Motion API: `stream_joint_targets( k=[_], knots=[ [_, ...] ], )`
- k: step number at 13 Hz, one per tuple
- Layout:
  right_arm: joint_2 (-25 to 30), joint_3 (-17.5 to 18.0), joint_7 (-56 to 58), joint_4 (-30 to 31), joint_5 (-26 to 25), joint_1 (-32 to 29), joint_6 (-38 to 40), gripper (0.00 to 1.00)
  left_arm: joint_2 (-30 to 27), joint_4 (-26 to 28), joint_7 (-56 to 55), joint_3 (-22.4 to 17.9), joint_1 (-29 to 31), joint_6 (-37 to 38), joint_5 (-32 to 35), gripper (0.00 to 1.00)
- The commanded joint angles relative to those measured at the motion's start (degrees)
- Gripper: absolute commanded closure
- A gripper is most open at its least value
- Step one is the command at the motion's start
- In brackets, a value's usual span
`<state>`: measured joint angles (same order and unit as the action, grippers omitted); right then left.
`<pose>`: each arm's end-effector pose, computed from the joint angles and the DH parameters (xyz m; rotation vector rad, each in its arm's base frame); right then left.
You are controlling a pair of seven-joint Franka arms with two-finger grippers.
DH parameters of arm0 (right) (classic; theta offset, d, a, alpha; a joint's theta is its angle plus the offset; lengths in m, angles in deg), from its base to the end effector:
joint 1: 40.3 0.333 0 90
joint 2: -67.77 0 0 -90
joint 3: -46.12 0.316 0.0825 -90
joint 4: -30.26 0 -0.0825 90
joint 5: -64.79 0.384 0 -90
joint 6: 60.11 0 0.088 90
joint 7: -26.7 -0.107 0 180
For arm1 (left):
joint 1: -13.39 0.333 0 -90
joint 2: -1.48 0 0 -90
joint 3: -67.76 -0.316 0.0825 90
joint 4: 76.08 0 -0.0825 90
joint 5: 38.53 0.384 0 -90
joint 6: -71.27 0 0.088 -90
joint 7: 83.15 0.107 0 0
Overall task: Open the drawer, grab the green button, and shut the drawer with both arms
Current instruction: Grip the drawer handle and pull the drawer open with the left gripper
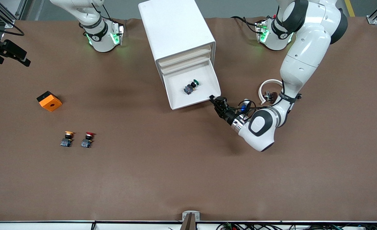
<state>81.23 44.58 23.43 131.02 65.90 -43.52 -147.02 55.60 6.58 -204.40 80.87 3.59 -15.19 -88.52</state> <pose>0.4721 -0.0388 0.6524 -3.1084 0.2155 0.0102 0.5667 -0.3077 0.1467 -1.0923 -1.9206 1.6082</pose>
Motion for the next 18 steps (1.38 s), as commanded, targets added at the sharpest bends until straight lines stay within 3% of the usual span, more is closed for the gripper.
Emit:
stream_joint_targets(
  k=[1, 2, 3, 4, 8, 9, 12, 18],
  knots=[
    [-1.3, 0.4, 0.5, -3.0, 0.6, -0.7, 1.3, 0.0, -0.4, -1.6, 0.1, 0.5, 0.9, 1.4, -2.7, 0.73],
    [-1.7, 0.4, 0.2, -3.2, 0.8, -1.1, 0.8, 0.0, -0.3, -1.6, 0.3, 0.5, 0.9, 1.4, -2.7, 0.51],
    [-3.7, 0.4, -0.2, -3.7, 1.0, -1.0, 0.8, 0.0, -0.2, -1.6, 0.6, 0.4, 0.9, 1.3, -2.7, 0.17],
    [-4.6, 0.4, 0.1, -5.6, 0.9, -1.1, 1.0, 0.0, -0.3, -1.6, 0.9, 0.4, 0.9, 1.0, -2.7, 0.0],
    [-8.4, 0.4, 0.5, -7.6, 0.2, -1.3, -0.2, 0.0, -0.7, -1.7, 2.9, 0.3, 1.2, -0.2, -2.1, 0.0],
    [-12.0, 0.4, 0.6, -7.9, 0.1, -1.3, -0.4, 0.0, -1.9, -1.9, 6.7, 0.2, 1.2, -1.7, -1.9, 0.0],
    [-16.0, 0.3, 0.8, -10.3, 0.0, -1.6, -0.2, 0.0, -4.7, -3.6, 20.8, 0.4, 0.6, -1.8, 1.2, 0.0],
    [-20.1, 0.3, 6.8, -10.3, 0.1, -4.6, -1.2, 0.0, -8.9, -3.6, 55.5, 0.1, -0.1, -5.6, 17.0, 0.0]
  ],
)
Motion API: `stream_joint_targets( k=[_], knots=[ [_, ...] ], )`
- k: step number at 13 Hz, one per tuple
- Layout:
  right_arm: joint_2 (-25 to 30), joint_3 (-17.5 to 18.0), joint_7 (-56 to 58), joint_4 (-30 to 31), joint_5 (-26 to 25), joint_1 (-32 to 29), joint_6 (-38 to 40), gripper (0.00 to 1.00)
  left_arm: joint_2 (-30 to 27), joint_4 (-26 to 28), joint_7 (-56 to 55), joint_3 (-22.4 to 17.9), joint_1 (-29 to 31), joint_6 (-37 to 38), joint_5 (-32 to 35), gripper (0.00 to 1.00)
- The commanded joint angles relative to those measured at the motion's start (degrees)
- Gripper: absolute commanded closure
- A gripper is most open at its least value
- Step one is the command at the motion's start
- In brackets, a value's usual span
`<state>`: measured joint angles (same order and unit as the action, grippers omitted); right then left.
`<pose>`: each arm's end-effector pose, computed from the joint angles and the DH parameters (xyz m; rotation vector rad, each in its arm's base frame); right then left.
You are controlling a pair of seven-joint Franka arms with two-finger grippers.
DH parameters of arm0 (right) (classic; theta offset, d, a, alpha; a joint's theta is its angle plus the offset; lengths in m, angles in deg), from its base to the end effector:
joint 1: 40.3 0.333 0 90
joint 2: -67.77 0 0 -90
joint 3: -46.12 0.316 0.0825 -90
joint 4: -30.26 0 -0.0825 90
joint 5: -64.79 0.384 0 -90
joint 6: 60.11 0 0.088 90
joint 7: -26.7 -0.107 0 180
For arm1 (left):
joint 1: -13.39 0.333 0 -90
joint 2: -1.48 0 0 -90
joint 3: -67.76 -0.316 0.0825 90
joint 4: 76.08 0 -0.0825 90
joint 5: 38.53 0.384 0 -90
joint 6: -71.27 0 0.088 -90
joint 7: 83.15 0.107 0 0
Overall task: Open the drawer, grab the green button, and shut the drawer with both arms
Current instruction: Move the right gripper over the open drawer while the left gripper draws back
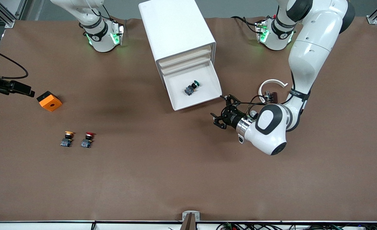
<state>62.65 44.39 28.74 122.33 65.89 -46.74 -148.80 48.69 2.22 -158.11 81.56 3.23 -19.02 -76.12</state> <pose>0.5675 -0.0787 0.5554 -3.0991 0.1676 0.2274 0.6060 -0.3049 0.2340 2.2549 1.4289 -1.4558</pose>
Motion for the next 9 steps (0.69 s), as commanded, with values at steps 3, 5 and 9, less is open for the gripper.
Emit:
stream_joint_targets(
  k=[3, 5, 9],
  knots=[
    [-1.2, 0.8, -6.7, -0.7, 1.0, -0.7, 0.8, 0.0, -3.2, 1.4, 21.0, -0.6, 1.3, -7.2, 10.0, 0.0],
    [-0.6, 1.1, -15.7, 0.3, 1.1, 2.7, 0.8, 0.0, -4.0, 1.5, 26.4, -0.7, 1.2, -11.7, 12.8, 0.0],
    [0.6, 1.2, -33.4, 2.8, 4.2, 10.6, -0.7, 0.0, -8.0, 6.8, 32.9, -0.8, 0.1, -23.7, 16.8, 0.0]
  ],
)
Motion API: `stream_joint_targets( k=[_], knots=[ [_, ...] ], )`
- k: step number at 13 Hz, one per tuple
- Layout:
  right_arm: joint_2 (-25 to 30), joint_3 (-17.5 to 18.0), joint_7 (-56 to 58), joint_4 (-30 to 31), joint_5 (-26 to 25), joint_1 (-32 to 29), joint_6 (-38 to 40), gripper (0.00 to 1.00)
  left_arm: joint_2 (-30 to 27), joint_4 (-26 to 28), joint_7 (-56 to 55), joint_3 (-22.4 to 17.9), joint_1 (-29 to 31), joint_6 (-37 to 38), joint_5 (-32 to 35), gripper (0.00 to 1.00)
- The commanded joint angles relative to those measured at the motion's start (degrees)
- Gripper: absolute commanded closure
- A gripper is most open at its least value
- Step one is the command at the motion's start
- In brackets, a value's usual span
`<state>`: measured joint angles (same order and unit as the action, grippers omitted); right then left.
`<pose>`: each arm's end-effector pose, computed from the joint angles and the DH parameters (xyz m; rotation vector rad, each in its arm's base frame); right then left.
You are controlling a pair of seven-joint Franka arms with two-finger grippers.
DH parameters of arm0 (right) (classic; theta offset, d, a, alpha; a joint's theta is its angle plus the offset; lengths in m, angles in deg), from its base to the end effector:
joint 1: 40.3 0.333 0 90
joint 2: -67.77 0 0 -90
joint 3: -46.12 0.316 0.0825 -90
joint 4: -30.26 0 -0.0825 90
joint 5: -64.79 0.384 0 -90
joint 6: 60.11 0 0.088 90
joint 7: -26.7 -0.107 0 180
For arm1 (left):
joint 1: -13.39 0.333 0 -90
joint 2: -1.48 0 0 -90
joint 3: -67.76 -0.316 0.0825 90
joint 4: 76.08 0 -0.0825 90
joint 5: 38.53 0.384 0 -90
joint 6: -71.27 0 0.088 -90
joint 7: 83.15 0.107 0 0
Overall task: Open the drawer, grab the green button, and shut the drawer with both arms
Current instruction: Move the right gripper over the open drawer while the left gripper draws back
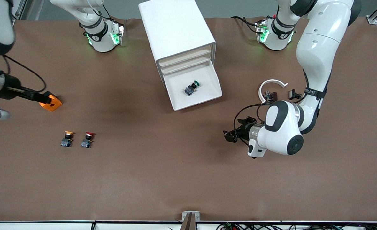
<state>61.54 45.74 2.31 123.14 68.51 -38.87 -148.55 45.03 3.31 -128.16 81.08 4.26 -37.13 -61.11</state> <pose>0.5750 0.0178 0.5376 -3.0396 0.6347 0.3048 0.6561 -0.2670 0.2598 2.6283 0.8285 -0.6877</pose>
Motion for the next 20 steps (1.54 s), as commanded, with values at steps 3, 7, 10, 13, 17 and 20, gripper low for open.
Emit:
stream_joint_targets(
  k=[3, 7, 10, 13, 17, 20],
  knots=[
    [1.7, -0.1, -18.6, 2.3, 1.7, 9.3, -3.1, 0.0, -7.0, 10.2, 4.4, -0.2, -1.8, -14.0, 6.6, 0.0],
    [1.7, -0.1, -37.6, 6.7, 1.7, 19.8, -11.0, 0.0, -13.1, 20.9, 4.4, -0.1, -2.7, -28.8, 13.7, 0.0],
    [1.6, -0.1, -51.0, 11.6, 1.9, 27.2, -20.6, 0.0, -18.0, 29.6, 4.3, -0.1, -3.6, -39.5, 13.9, 0.0],
    [1.1, -0.1, -59.8, 16.9, 1.9, 34.1, -30.7, 0.0, -18.2, 32.0, 4.5, 0.0, -3.6, -44.6, 14.0, 0.0],
    [-4.4, -0.2, -67.7, 17.4, 1.8, 40.7, -38.8, 0.0, -18.3, 26.6, 5.1, -0.1, -2.8, -32.8, 14.8, 0.0],
    [-9.4, -0.3, -69.6, 16.0, 1.4, 44.5, -41.0, 0.0, -18.8, 25.3, 5.2, 0.0, -2.0, -28.7, 21.3, 0.0]
  ],
)
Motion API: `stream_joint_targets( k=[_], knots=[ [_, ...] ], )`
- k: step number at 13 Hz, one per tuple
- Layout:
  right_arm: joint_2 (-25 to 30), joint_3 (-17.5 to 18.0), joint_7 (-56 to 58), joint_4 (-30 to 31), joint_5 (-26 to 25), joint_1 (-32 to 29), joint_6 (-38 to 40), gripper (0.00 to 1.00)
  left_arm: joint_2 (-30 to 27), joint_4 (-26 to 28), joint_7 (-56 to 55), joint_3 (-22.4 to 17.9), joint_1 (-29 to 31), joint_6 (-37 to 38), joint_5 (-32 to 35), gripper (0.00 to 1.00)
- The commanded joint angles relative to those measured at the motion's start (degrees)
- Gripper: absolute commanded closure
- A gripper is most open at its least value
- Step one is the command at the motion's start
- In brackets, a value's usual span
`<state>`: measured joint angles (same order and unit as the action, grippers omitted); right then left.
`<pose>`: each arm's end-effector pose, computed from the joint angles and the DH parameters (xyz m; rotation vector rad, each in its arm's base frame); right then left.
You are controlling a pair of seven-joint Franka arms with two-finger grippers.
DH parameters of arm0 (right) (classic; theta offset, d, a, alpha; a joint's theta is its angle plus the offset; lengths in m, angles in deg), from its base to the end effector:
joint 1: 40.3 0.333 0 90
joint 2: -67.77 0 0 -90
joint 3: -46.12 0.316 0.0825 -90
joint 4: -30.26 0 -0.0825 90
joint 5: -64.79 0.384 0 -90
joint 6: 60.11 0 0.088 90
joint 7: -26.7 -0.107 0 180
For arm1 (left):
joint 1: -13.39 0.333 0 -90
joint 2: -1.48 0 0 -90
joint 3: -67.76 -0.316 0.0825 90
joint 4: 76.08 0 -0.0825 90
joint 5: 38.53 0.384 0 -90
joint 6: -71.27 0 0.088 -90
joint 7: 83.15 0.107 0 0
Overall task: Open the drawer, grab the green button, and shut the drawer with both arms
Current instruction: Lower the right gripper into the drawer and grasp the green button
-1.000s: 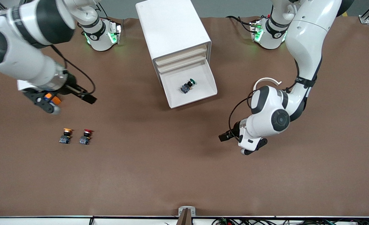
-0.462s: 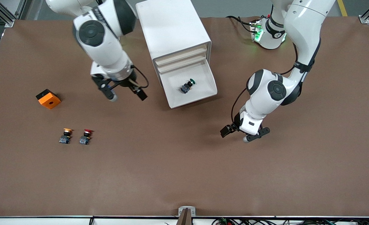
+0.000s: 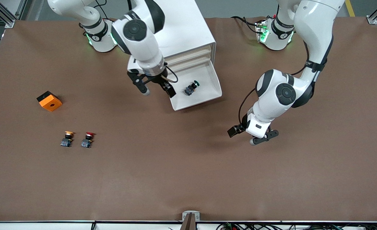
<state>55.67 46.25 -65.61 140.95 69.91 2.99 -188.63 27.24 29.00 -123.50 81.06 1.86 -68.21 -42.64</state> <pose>0.4433 0.4230 0.3885 -2.7167 1.3216 0.0455 0.6035 -0.2660 0.3076 2.8833 0.5130 0.0806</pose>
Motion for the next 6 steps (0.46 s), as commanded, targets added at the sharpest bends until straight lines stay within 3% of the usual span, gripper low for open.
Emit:
stream_joint_targets(
  k=[1, 6],
  knots=[
    [-5.0, -0.8, -1.7, -2.7, -0.1, 3.7, -0.9, 0.0, -1.1, -0.3, 0.5, 0.1, 0.4, 2.4, 3.0, 0.0],
    [-10.3, -0.8, -2.0, -5.6, -0.5, 7.9, -0.8, 0.0, -0.2, -0.1, 0.6, 0.0, 0.0, 2.4, 4.0, 0.0]
  ],
)
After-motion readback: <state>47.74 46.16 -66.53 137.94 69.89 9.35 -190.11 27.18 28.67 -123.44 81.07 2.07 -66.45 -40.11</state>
